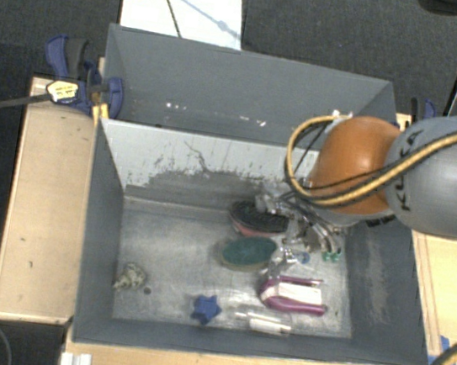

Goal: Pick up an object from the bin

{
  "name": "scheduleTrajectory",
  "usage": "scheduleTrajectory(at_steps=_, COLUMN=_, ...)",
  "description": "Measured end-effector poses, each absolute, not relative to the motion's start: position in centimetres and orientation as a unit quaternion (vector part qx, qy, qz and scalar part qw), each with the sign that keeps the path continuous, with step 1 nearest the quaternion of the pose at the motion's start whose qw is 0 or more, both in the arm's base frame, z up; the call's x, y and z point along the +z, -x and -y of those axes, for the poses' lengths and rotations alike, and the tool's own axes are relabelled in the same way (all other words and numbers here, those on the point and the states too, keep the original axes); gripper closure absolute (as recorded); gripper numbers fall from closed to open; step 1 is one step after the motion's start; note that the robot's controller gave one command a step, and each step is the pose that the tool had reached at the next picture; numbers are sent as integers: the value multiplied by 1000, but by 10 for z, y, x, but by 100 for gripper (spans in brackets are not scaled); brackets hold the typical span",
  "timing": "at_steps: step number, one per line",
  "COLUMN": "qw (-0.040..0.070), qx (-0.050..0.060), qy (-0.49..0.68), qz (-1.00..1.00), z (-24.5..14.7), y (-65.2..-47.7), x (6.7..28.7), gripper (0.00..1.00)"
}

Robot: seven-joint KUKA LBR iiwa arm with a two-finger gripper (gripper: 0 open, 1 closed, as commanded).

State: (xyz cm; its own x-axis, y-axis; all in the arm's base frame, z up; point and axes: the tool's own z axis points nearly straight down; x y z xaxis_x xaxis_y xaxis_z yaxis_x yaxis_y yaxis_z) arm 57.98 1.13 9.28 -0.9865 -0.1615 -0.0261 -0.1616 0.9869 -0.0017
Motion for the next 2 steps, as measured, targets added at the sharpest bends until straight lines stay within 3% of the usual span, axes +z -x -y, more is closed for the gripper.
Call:
scheduleTrajectory(at_steps=1, qw=8, qx=-2, qy=151, qz=-988, z=-44, y=-586, x=75, gripper=0)
scheduleTrajectory(at_steps=2, qw=9, qx=-2, qy=149, qz=-989, z=-44, y=-586, x=76, gripper=100)
